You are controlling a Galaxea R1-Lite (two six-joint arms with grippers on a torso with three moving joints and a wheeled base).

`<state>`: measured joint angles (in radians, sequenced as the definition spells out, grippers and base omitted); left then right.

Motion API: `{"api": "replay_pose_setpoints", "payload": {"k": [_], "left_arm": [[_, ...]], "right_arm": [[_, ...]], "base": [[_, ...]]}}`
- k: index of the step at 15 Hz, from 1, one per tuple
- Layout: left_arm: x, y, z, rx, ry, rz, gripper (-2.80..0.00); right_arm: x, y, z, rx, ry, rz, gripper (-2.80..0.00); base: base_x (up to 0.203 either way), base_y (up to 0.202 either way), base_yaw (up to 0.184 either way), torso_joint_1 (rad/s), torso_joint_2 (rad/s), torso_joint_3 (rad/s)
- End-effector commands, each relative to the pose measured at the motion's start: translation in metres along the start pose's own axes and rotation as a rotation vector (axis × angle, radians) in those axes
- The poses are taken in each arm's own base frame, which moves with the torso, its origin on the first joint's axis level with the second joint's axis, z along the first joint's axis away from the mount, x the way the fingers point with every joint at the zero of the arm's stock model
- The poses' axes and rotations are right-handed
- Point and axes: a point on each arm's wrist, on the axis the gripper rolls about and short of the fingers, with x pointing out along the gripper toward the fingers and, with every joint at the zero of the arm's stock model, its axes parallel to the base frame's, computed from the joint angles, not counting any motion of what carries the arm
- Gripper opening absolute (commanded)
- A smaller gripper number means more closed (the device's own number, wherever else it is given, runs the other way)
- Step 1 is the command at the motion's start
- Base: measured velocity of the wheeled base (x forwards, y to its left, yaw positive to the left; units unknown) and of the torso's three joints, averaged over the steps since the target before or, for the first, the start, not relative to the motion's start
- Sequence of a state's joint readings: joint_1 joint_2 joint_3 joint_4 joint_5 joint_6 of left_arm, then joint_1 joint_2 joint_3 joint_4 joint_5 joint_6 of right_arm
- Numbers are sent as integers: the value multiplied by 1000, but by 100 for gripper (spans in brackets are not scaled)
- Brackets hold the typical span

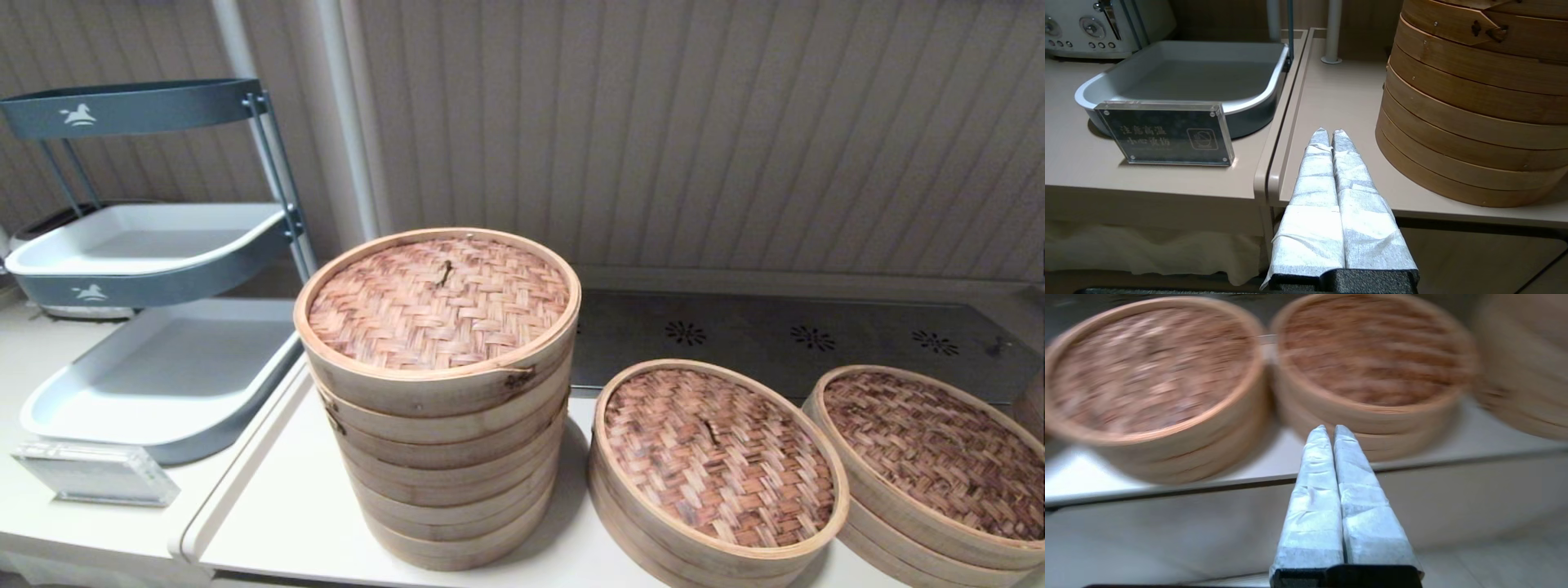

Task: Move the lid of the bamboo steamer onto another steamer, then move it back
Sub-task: Pick up the steamer

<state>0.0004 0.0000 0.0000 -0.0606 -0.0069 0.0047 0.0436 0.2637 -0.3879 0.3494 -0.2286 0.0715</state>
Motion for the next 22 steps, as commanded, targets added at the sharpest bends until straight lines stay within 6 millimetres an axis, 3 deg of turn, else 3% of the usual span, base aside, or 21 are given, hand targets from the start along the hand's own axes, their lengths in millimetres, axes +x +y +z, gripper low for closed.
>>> {"api": "replay_pose_setpoints", "payload": {"k": [1, 3, 5, 10, 22], "left_arm": [[1, 0, -7, 0, 22, 0, -280], [1, 0, -7, 0, 22, -1, -280], [1, 0, -7, 0, 22, 0, -280], [1, 0, -7, 0, 22, 0, -280], [1, 0, -7, 0, 22, -1, -280]], "right_arm": [[12, 4, -27, -6, -24, 114, -280], [22, 7, -47, -32, -76, 204, -280], [21, 8, -59, -40, -148, 262, -280], [20, 6, -76, -58, -203, 219, -280], [21, 5, -77, -61, -231, 206, -280]], "base": [[0, 0, 0, 0, 0, 0], [0, 0, 0, 0, 0, 0], [0, 0, 0, 0, 0, 0], [0, 0, 0, 0, 0, 0], [0, 0, 0, 0, 0, 0]]}}
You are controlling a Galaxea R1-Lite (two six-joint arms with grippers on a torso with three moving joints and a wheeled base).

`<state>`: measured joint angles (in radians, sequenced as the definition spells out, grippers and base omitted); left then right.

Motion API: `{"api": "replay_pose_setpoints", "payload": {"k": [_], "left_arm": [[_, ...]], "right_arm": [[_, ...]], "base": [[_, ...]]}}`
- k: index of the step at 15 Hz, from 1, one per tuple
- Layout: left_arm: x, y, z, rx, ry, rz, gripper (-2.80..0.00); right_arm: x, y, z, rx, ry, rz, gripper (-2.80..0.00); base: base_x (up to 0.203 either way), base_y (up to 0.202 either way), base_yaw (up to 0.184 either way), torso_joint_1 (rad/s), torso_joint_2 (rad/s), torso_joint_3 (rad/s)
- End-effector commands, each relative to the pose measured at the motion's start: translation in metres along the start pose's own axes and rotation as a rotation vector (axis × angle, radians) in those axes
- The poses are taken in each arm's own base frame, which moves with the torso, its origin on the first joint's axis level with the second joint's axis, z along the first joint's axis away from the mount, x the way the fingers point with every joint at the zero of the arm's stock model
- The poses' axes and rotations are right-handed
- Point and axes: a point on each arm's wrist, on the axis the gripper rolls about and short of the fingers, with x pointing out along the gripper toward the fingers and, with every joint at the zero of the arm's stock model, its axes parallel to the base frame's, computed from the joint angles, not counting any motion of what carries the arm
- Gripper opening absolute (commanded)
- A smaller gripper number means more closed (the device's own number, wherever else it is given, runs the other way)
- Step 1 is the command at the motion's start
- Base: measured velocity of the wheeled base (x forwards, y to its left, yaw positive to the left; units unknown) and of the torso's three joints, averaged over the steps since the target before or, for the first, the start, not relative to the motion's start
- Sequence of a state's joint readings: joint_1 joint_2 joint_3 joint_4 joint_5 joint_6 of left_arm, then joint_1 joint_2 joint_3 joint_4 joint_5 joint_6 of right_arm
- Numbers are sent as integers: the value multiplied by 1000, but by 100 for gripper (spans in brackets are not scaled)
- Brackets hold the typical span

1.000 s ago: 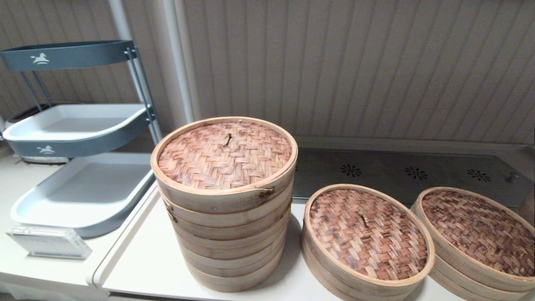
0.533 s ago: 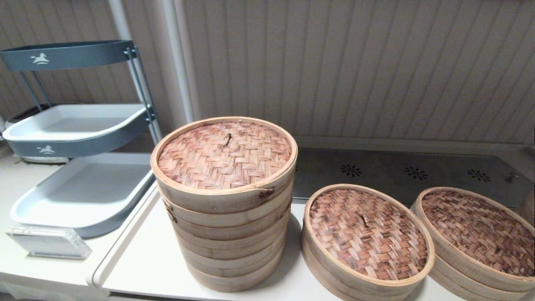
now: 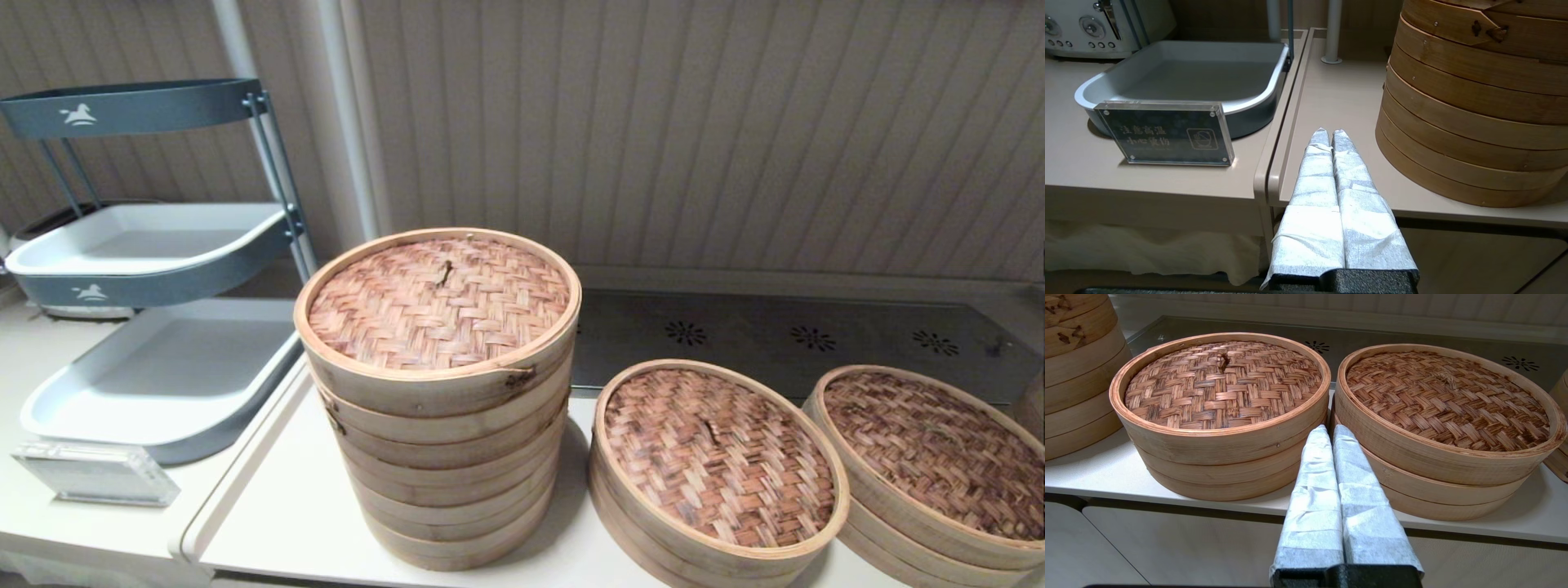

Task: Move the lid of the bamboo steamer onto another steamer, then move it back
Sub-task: Pick up the steamer

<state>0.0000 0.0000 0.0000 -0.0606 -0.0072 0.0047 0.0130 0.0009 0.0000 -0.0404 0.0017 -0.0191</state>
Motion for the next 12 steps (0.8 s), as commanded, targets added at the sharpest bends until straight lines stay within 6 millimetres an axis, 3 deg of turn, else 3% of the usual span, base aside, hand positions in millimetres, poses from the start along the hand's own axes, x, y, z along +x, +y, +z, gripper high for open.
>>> {"api": "replay_pose_setpoints", "payload": {"k": [1, 6, 8, 12], "left_arm": [[1, 0, -7, 0, 21, 1, -280], [1, 0, -7, 0, 22, 0, -280], [1, 0, -7, 0, 22, 0, -280], [1, 0, -7, 0, 22, 2, -280]], "right_arm": [[2, 0, -6, -9, 23, 4, -280], [-2, 1, 5, -33, 53, 34, -280], [-5, 1, 35, -31, 32, 62, -280], [17, 0, 84, -21, 117, 93, -280]], "base": [[0, 0, 0, 0, 0, 0], [0, 0, 0, 0, 0, 0], [0, 0, 0, 0, 0, 0], [0, 0, 0, 0, 0, 0]]}}
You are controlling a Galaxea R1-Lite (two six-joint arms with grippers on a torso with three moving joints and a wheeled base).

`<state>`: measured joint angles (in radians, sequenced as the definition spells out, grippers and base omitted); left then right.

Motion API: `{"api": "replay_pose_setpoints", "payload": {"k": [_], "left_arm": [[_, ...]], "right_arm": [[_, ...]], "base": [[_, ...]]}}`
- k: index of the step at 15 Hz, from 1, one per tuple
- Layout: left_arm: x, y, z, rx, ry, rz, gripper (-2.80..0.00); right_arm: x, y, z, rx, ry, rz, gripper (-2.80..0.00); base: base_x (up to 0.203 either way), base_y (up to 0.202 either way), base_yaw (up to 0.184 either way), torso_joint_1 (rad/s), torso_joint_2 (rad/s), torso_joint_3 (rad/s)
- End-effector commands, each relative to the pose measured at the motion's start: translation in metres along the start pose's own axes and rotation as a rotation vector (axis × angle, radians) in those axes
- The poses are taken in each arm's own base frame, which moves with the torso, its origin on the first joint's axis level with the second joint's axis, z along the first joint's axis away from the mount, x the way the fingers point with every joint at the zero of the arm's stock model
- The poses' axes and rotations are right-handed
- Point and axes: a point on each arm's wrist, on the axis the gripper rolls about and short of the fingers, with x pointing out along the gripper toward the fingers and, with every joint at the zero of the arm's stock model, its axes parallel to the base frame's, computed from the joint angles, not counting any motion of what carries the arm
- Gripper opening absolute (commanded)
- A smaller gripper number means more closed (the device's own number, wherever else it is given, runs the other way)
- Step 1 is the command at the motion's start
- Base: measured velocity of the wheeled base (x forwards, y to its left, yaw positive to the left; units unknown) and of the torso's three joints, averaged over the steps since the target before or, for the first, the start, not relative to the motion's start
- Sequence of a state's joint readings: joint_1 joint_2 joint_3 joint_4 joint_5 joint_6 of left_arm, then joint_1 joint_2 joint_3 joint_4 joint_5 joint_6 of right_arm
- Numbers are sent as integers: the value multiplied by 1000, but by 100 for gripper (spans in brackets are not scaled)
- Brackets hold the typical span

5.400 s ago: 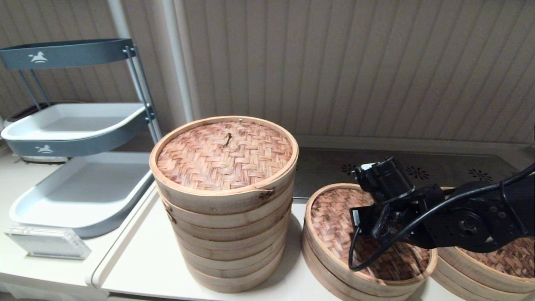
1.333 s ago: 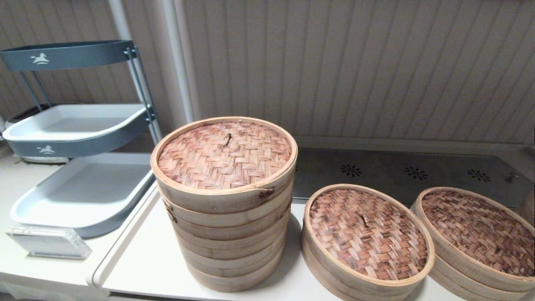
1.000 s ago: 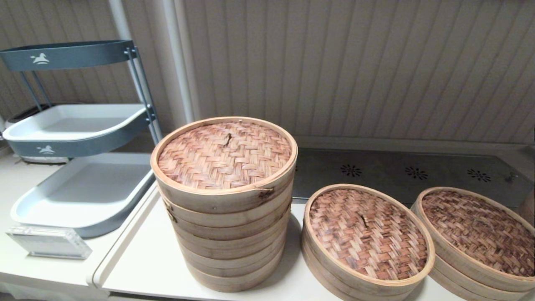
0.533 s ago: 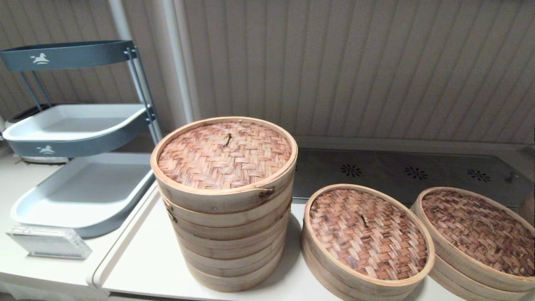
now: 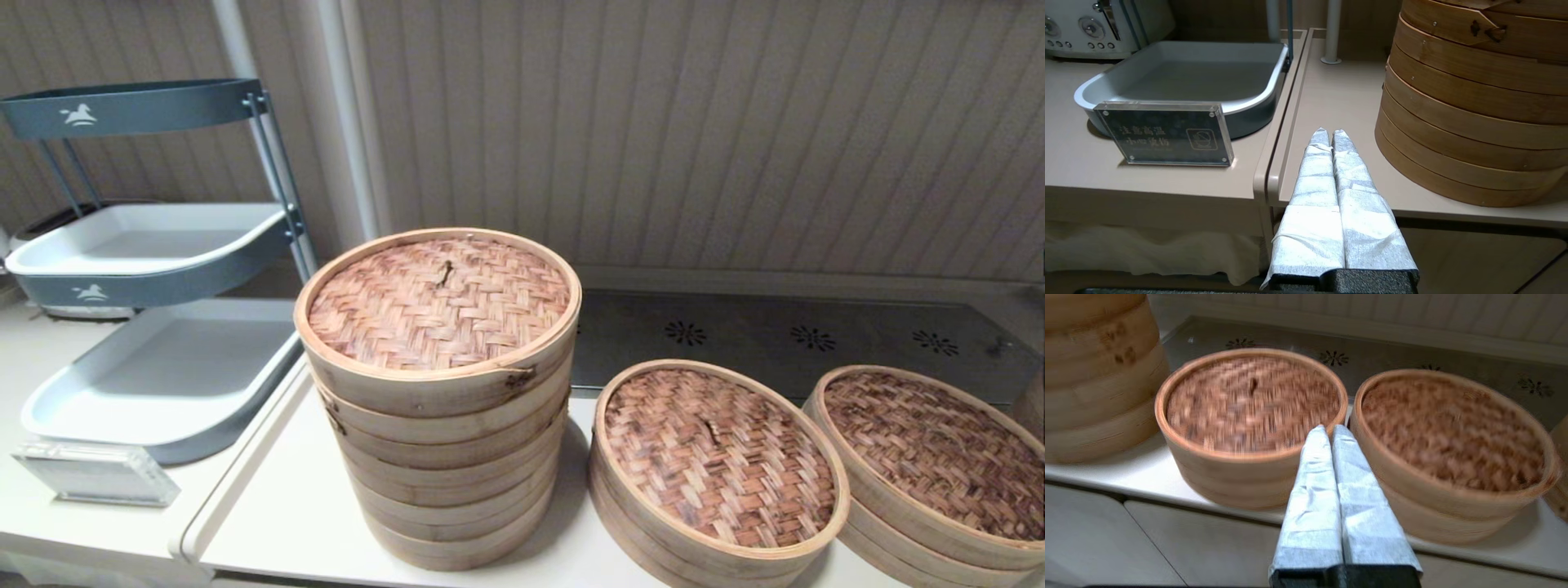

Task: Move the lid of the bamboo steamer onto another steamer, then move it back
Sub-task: Pick up the steamer

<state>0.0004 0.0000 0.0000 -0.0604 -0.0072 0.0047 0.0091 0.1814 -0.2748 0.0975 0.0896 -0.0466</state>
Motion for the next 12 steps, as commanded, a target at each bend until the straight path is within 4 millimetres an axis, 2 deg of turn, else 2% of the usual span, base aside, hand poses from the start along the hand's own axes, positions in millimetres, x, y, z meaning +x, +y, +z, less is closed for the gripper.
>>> {"api": "replay_pose_setpoints", "payload": {"k": [1, 4, 7, 9, 12], "left_arm": [[1, 0, -7, 0, 22, 0, -280], [1, 0, -7, 0, 22, 1, -280], [1, 0, -7, 0, 22, 0, -280], [1, 0, -7, 0, 22, 0, -280], [1, 0, -7, 0, 22, 0, -280]], "right_arm": [[26, -4, 33, 11, 101, 20, -280], [60, -7, 63, 24, 198, 57, -280], [107, -10, 79, 82, 360, 91, -280], [140, -4, 81, 131, 485, 144, -280], [179, 20, 75, 152, 657, 210, -280]], "base": [[0, 0, 0, 0, 0, 0], [0, 0, 0, 0, 0, 0], [0, 0, 0, 0, 0, 0], [0, 0, 0, 0, 0, 0], [0, 0, 0, 0, 0, 0]]}}
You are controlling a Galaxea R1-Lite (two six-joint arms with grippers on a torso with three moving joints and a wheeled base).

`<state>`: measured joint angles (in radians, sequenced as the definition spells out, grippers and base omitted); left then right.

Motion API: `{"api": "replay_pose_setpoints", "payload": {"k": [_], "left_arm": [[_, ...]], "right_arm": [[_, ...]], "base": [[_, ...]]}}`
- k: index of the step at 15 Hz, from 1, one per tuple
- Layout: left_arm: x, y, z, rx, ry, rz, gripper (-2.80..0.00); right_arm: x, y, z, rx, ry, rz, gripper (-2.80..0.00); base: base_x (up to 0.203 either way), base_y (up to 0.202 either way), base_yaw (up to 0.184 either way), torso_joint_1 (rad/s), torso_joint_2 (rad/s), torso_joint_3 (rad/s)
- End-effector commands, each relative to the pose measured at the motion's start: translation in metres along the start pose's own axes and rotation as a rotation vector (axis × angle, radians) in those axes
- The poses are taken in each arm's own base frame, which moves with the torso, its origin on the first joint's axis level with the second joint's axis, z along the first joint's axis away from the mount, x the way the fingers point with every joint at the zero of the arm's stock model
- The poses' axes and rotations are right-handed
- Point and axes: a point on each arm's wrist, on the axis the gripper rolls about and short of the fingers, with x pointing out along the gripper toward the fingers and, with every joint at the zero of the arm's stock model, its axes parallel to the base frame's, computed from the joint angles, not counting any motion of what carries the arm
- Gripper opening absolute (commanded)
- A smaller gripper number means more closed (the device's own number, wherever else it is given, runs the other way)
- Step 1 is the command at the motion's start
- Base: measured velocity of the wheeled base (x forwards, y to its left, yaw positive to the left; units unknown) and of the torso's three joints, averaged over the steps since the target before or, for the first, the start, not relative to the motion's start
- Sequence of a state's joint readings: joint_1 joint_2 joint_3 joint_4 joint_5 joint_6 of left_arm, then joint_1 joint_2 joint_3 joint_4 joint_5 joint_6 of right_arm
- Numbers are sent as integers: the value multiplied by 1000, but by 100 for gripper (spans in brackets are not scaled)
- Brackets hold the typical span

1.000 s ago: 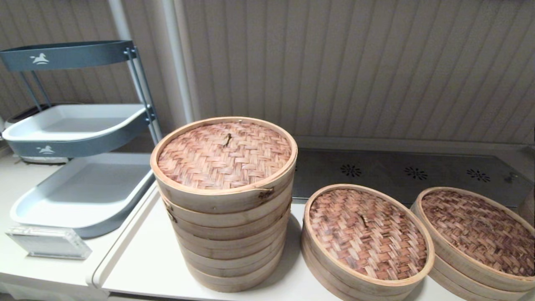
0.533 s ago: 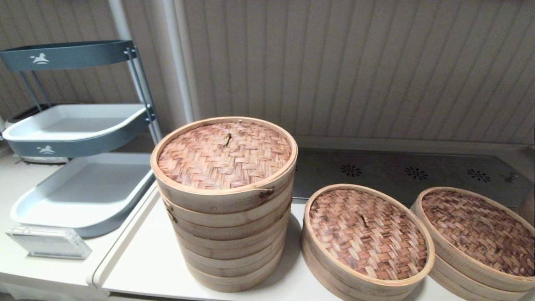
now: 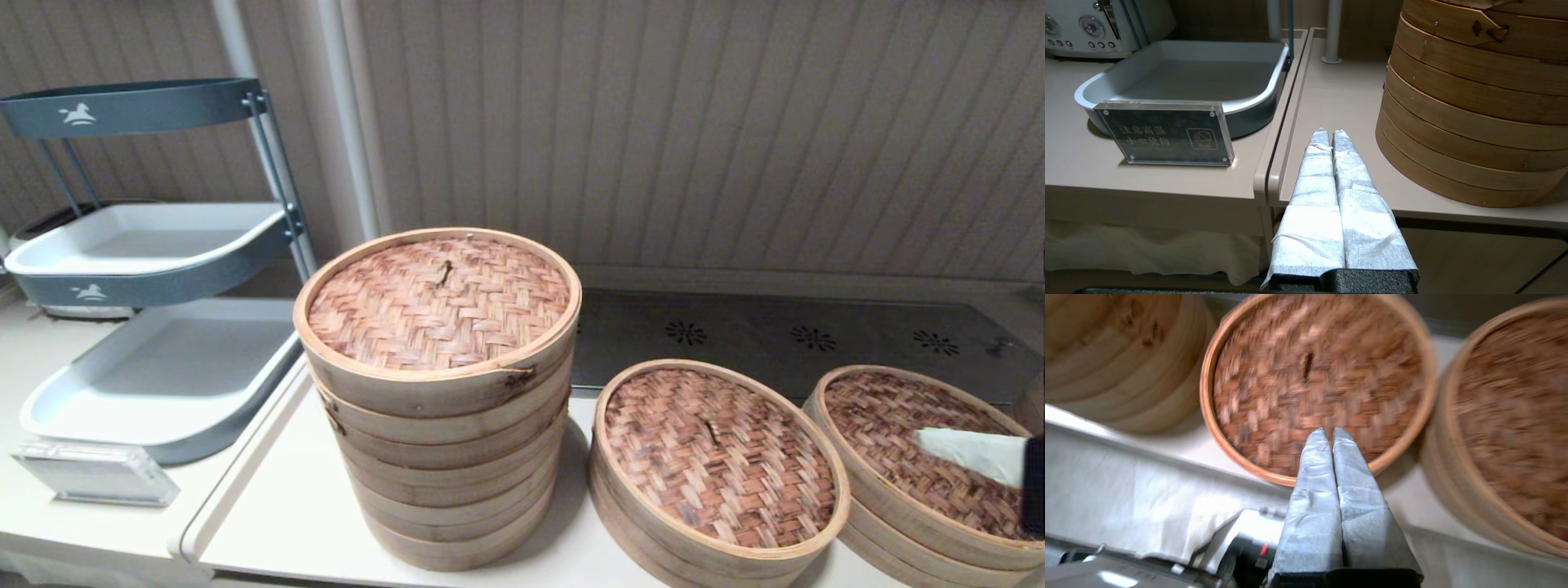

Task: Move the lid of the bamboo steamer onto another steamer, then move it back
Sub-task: Pick up the steamer

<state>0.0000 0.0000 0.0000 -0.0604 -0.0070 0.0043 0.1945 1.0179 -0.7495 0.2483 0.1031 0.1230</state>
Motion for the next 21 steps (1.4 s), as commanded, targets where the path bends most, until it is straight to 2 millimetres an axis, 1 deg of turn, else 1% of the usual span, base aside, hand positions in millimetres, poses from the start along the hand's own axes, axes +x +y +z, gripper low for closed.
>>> {"api": "replay_pose_setpoints", "payload": {"k": [1, 3, 5, 6, 11, 14, 16, 18, 21], "left_arm": [[1, 0, -7, 0, 22, 1, -280], [1, 0, -7, 0, 22, 0, -280], [1, 0, -7, 0, 22, 0, -280], [1, 0, -7, 0, 22, 1, -280], [1, 0, -7, 0, 22, 1, -280], [1, 0, -7, 0, 22, 1, -280], [1, 0, -7, 0, 22, 2, -280], [1, 0, -7, 0, 22, 0, -280], [1, 0, -7, 0, 22, 1, -280]], "right_arm": [[50, 13, 7, -15, 177, 15, -280], [67, 21, 5, -35, 231, 5, -280], [78, 22, 2, -43, 251, -7, -280], [82, 22, 2, -45, 256, -16, 0], [100, 22, 1, -53, 278, -57, 0], [122, 22, -3, -65, 296, -113, 0], [135, 25, -3, -85, 262, -167, 0], [144, 30, -5, -95, 247, -166, 0], [151, 32, -6, -102, 242, -186, 0]], "base": [[0, 0, 0, 0, 0, 0], [0, 0, 0, 0, 0, 0], [0, 0, 0, 0, 0, 0], [0, 0, 0, 0, 0, 0], [0, 0, 0, 0, 0, 0], [0, 0, 0, 0, 0, 0], [0, 0, 0, 0, 0, 0], [0, 0, 0, 0, 0, 0], [0, 0, 0, 0, 0, 0]]}}
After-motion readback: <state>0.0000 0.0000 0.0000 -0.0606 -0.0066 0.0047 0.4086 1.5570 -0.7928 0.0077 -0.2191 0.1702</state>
